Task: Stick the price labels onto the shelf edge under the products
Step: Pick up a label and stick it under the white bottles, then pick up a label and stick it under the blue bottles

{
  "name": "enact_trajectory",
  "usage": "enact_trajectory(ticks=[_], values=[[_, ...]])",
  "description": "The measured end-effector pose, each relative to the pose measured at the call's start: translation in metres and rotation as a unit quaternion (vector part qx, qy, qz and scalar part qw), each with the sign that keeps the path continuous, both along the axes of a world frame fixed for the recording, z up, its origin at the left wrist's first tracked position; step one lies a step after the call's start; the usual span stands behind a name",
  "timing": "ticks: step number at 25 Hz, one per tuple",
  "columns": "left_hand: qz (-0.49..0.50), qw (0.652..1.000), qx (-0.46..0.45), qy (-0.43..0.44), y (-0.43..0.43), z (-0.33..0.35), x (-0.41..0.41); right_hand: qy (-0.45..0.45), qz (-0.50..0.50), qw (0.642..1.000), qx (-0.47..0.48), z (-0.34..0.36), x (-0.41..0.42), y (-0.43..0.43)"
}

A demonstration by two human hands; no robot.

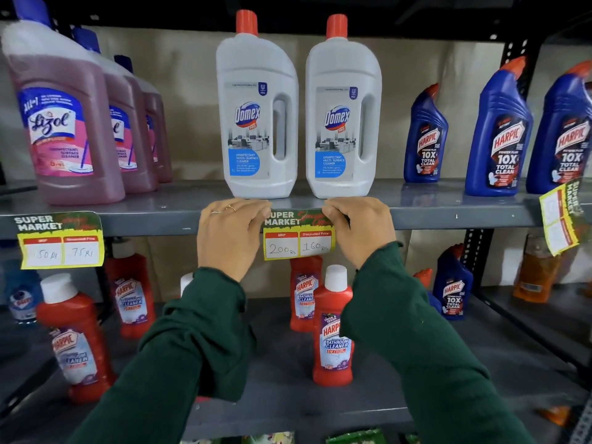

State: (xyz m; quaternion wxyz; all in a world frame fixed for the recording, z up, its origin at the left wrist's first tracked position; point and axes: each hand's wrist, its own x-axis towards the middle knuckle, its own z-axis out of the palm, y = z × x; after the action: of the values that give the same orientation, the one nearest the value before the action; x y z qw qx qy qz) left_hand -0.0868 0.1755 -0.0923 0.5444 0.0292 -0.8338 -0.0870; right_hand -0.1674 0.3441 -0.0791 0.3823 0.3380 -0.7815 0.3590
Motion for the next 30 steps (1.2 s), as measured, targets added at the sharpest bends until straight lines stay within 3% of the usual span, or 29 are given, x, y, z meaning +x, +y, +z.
enact_trajectory(ticks=[11, 14, 17, 21, 24, 28, 30], values=[[-0.018, 1.000, 0.022, -0.005, 0.000, 0.000, 0.001, -0.024, 0.011, 0.997, 0.066, 0.005, 0.001, 0.011], [-0.039, 0.997, 0.072, -0.004, 0.009, -0.002, 0.004, -0.034, 0.015, 0.997, 0.068, 0.006, 0.000, 0.014], [-0.033, 0.996, 0.080, 0.007, 0.036, 0.003, 0.000, -0.078, 0.076, 0.994, 0.005, 0.007, 0.001, 0.021], [0.000, 1.000, -0.018, 0.012, 0.096, 0.017, -0.031, -0.108, 0.153, 0.977, -0.102, 0.011, -0.010, 0.056], [-0.014, 0.998, -0.061, 0.002, 0.147, 0.021, -0.065, -0.063, 0.078, 0.986, -0.132, 0.013, -0.035, 0.103], [-0.040, 0.993, -0.107, -0.026, 0.218, 0.016, -0.117, 0.060, -0.100, 0.975, -0.190, 0.008, -0.075, 0.181], [-0.039, 0.990, -0.128, -0.039, 0.251, 0.012, -0.139, 0.026, -0.175, 0.964, -0.199, 0.003, -0.091, 0.216]])
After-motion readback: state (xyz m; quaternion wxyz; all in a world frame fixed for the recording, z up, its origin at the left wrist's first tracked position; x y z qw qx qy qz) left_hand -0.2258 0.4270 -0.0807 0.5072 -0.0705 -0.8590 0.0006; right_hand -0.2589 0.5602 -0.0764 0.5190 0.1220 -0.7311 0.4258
